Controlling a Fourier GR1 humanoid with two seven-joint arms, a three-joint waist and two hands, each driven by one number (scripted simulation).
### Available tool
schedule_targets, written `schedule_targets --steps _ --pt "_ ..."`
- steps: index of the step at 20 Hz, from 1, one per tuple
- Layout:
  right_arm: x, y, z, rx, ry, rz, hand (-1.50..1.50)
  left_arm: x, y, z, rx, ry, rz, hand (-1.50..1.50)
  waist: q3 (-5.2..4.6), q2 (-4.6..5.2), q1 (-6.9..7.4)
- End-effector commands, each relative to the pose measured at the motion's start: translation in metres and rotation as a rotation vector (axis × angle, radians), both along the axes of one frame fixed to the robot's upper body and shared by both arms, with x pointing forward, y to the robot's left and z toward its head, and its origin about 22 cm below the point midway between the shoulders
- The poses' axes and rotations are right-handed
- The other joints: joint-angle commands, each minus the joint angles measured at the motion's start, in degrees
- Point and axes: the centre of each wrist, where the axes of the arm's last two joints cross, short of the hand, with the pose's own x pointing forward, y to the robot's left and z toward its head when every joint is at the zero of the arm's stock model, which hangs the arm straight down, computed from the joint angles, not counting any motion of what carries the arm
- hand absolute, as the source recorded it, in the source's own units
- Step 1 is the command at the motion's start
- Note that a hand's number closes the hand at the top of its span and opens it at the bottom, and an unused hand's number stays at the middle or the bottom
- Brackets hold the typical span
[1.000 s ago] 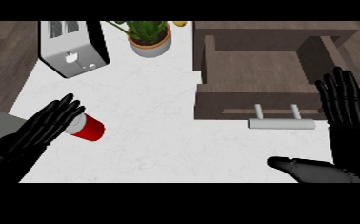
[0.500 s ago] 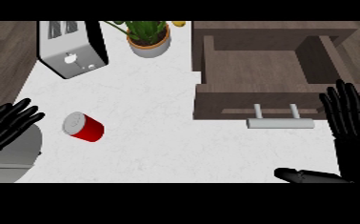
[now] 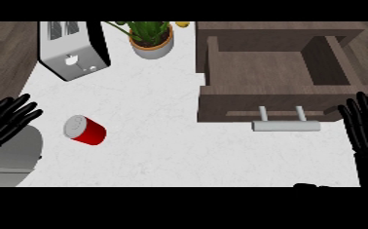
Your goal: Pick up the can, place it into the drawer and close the drawer
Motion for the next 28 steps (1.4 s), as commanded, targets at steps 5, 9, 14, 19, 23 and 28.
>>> schedule_targets --steps 5,9,14,19,23,28 --pt "0.011 0.005 -0.015 -0.008 0.007 0.004 -1.50 0.025 -0.002 -0.022 0.022 0.024 0.001 -1.50 -0.01 0.06 0.01" --pt "-0.014 0.008 -0.014 -0.009 0.005 0.010 -1.50 0.043 -0.001 -0.025 0.022 0.001 0.021 -1.50 -0.02 0.03 -0.22" --pt "-0.008 -0.018 -0.008 -0.014 0.006 0.013 -1.50 0.031 -0.014 -0.076 0.007 0.041 0.005 -1.50 -0.04 0.07 -0.13" --pt "-0.010 -0.011 -0.013 -0.034 -0.005 0.004 -1.50 0.037 -0.007 -0.088 0.027 0.042 0.036 -1.50 -0.04 0.05 -0.14" --pt "-0.001 -0.036 -0.010 -0.018 -0.010 0.000 -1.50 0.044 -0.005 -0.092 0.047 0.042 0.082 -1.50 -0.02 0.04 -0.08" --pt "0.001 -0.022 -0.020 0.000 0.017 -0.006 -1.50 0.063 0.004 -0.108 0.044 0.038 0.108 -1.50 -0.02 0.06 -0.21"
